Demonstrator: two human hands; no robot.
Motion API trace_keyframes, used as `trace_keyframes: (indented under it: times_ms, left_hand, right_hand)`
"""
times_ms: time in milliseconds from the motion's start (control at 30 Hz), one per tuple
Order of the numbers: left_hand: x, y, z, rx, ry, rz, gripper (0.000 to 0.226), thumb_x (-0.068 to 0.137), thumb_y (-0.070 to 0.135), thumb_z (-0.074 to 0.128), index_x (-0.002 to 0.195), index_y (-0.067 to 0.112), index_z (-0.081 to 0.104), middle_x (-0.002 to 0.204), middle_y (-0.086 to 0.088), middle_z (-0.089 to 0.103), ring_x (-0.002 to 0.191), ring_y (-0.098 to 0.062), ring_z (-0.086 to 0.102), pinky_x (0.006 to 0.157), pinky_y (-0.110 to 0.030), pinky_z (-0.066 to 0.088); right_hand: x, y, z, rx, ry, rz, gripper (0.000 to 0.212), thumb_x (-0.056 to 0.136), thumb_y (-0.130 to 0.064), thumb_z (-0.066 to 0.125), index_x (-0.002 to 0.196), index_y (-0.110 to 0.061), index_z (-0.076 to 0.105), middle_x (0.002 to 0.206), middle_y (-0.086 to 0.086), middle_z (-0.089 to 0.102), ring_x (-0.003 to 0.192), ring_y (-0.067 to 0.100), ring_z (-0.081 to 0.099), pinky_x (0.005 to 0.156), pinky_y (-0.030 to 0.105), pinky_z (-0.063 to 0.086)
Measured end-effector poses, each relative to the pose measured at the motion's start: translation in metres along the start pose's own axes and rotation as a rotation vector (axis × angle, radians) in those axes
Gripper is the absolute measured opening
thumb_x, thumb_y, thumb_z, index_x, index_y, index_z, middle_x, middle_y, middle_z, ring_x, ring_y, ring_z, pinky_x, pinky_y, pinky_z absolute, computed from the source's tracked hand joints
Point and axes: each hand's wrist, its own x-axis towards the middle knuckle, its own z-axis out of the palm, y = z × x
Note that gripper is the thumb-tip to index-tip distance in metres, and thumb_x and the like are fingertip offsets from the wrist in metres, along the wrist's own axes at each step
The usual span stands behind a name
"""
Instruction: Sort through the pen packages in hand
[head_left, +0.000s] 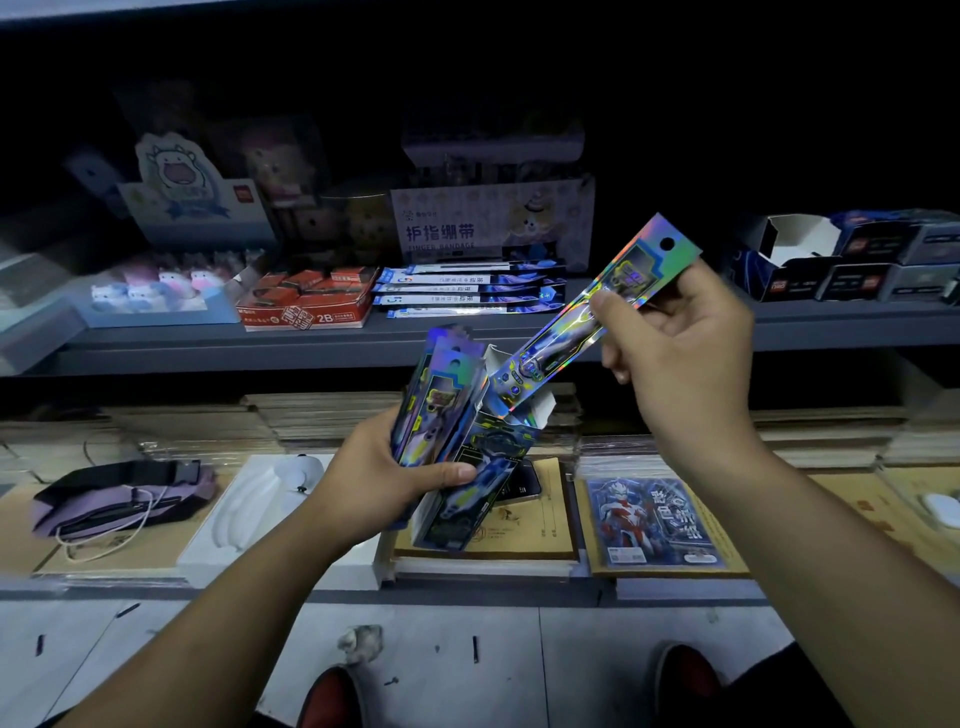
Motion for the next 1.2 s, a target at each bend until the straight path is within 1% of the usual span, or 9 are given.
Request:
trace_keyframes:
  times_ms: [233, 367, 467, 633, 767, 967, 1033, 1133, 1200]
  left_hand:
    - [-0.001, 0.001, 0.001, 0.005, -0.004, -0.006, 0.046, 0.072, 0.019, 0.089, 0.113, 0.020, 0.069, 0.102, 0.007, 0.079, 0.096, -0.012, 0.076, 0.090, -0.039, 0.059]
    - [-0.001, 0.003, 0.001, 0.004, 0.006, -0.006, 0.046, 0.071, 0.020, 0.088, 0.112, 0.022, 0.068, 0.100, 0.008, 0.079, 0.092, -0.010, 0.076, 0.084, -0.032, 0.060]
    - [-0.001, 0.003, 0.001, 0.011, 0.000, 0.001, 0.046, 0.072, 0.018, 0.089, 0.113, 0.022, 0.068, 0.101, 0.008, 0.079, 0.094, -0.010, 0.076, 0.085, -0.033, 0.059]
    - [-0.001, 0.003, 0.001, 0.000, -0.004, 0.004, 0.045, 0.073, 0.015, 0.088, 0.113, 0.021, 0.068, 0.101, 0.008, 0.079, 0.094, -0.010, 0.076, 0.083, -0.030, 0.059]
    - [-0.002, 0.004, 0.001, -0.007, -0.006, 0.022, 0.043, 0.073, 0.013, 0.088, 0.111, 0.020, 0.068, 0.100, 0.007, 0.079, 0.092, -0.010, 0.076, 0.076, -0.021, 0.060]
    - [-0.001, 0.002, 0.001, -0.008, -0.013, 0.036, 0.044, 0.073, 0.013, 0.088, 0.112, 0.019, 0.069, 0.102, 0.006, 0.079, 0.094, -0.011, 0.076, 0.082, -0.028, 0.060]
    - [-0.001, 0.000, 0.001, 0.000, -0.041, 0.029, 0.045, 0.074, 0.014, 0.088, 0.114, 0.019, 0.069, 0.104, 0.006, 0.079, 0.096, -0.012, 0.075, 0.085, -0.030, 0.060]
    - [0.000, -0.002, 0.003, 0.007, -0.078, 0.023, 0.048, 0.074, 0.012, 0.088, 0.117, 0.018, 0.068, 0.106, 0.006, 0.079, 0.098, -0.012, 0.075, 0.087, -0.031, 0.061]
    - [0.000, -0.003, 0.005, 0.023, -0.089, 0.025, 0.049, 0.073, 0.013, 0.089, 0.117, 0.018, 0.068, 0.106, 0.006, 0.078, 0.099, -0.012, 0.075, 0.088, -0.032, 0.060]
  right_hand:
    - [-0.007, 0.006, 0.005, -0.111, -0.126, 0.044, 0.018, 0.094, -0.005, 0.070, 0.094, -0.022, 0.062, 0.061, -0.008, 0.067, 0.046, 0.007, 0.058, 0.047, 0.018, 0.044]
    - [-0.016, 0.016, 0.008, -0.382, -0.304, 0.037, 0.013, 0.092, -0.019, 0.074, 0.097, -0.027, 0.065, 0.056, 0.001, 0.060, 0.050, 0.017, 0.058, 0.051, 0.030, 0.044]
    - [-0.015, 0.018, 0.007, -0.594, -0.491, 0.013, 0.013, 0.090, -0.033, 0.076, 0.097, -0.027, 0.066, 0.077, -0.009, 0.060, 0.063, 0.003, 0.052, 0.060, 0.016, 0.039]
    - [-0.011, 0.018, 0.004, -0.465, -0.421, -0.040, 0.008, 0.093, -0.015, 0.071, 0.099, -0.020, 0.068, 0.077, -0.006, 0.063, 0.055, 0.014, 0.048, 0.059, 0.028, 0.044]
    - [-0.015, 0.018, 0.005, -0.556, -0.511, -0.113, 0.007, 0.092, -0.017, 0.072, 0.091, -0.023, 0.073, 0.075, -0.017, 0.062, 0.064, 0.002, 0.054, 0.062, 0.018, 0.043]
    - [-0.018, 0.026, 0.007, -0.699, -0.623, -0.138, 0.007, 0.094, -0.028, 0.070, 0.091, -0.029, 0.076, 0.088, -0.012, 0.064, 0.080, 0.007, 0.061, 0.073, 0.042, 0.054]
    - [-0.018, 0.025, 0.008, -0.695, -0.575, -0.190, 0.005, 0.094, -0.026, 0.071, 0.095, -0.028, 0.076, 0.086, -0.014, 0.063, 0.079, 0.006, 0.060, 0.071, 0.039, 0.053]
    - [-0.020, 0.017, 0.011, -0.614, -0.490, -0.261, 0.010, 0.093, -0.021, 0.072, 0.102, -0.024, 0.075, 0.086, -0.015, 0.058, 0.076, 0.000, 0.055, 0.067, 0.015, 0.040]
    - [-0.022, 0.014, 0.013, -0.566, -0.485, -0.269, 0.010, 0.093, -0.019, 0.073, 0.102, -0.022, 0.076, 0.089, -0.014, 0.057, 0.076, -0.001, 0.055, 0.067, 0.010, 0.036]
